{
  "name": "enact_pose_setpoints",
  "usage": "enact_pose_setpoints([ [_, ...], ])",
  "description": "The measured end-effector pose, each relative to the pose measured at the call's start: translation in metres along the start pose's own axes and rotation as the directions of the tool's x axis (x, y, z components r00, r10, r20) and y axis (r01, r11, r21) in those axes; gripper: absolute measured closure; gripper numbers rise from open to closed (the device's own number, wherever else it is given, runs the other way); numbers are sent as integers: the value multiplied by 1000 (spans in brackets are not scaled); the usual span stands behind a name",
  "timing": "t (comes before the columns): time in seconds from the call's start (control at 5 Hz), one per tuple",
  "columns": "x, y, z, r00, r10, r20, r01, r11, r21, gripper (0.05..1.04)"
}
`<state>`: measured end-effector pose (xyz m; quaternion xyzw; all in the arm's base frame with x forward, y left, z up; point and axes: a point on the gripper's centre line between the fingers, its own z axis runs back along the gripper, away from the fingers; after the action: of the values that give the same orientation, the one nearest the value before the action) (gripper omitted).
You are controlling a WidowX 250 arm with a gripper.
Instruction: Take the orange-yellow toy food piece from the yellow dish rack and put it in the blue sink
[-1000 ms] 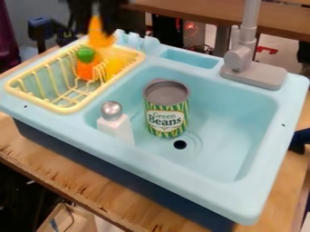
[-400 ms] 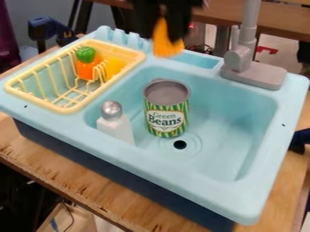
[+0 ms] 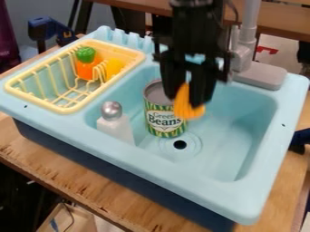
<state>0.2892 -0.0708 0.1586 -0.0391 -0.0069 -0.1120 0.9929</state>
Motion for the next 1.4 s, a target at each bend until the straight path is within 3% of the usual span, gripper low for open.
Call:
enact_pose_setpoints([
  [0.4, -8, -3, -38, 1000, 12, 18, -12, 1000, 19, 508],
  [0.6, -5, -6, -45, 999, 5, 49, -6, 1000, 19, 508],
  [1.2, -10, -6, -64, 997, 77, -25, -76, 996, 38, 508],
  [1.4, -16, -6, -65, 994, 86, -63, -84, 996, 42, 457],
])
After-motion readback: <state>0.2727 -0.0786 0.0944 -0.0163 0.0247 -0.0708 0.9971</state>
